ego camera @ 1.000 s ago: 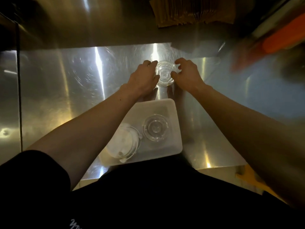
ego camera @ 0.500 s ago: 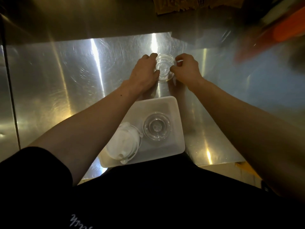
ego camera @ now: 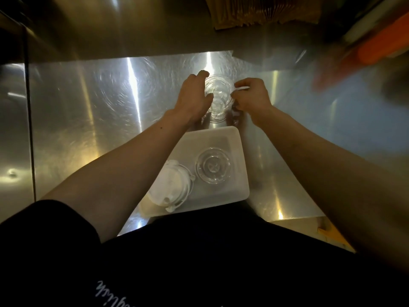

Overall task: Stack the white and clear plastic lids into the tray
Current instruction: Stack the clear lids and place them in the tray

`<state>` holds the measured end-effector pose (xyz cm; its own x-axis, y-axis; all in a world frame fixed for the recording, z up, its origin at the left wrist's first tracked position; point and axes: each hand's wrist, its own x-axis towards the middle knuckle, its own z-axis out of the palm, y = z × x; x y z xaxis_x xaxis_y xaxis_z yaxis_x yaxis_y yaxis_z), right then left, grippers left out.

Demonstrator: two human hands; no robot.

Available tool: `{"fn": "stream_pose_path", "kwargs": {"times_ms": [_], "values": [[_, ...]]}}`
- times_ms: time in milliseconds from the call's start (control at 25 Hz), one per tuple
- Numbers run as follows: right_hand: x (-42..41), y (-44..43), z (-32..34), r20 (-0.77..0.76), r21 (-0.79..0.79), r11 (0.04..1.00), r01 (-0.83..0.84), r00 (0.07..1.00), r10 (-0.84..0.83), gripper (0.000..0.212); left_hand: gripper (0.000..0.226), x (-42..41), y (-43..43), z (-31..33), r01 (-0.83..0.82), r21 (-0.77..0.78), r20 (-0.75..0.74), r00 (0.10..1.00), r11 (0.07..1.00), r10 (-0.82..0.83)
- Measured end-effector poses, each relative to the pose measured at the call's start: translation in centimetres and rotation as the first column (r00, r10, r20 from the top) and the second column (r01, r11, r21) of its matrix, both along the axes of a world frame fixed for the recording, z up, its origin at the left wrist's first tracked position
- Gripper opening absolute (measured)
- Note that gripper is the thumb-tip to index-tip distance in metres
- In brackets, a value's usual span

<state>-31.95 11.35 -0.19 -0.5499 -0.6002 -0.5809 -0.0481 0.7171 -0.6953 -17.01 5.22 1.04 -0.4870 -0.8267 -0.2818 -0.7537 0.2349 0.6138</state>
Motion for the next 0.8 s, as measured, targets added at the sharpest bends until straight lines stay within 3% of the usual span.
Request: {"fn": "stream_pose_path", "kwargs": {"times_ms": [200,800], "values": [[0.6,0.7,0.0,0.109,-0.02,0.999,0.044,0.993,-0.042,0.032,0.047,0.6,0.5,-0.2,-0.152,0.049,-0.038,0.987,0.987,0.154],[1.1,1.6,2.4,0.111,-0.157,0.982,0.109,0.989,-0.092,0.03,0.038,1.3,1.0,3.1,-0.227,0.028,-0.189,0.955,0.974,0.228]]}}
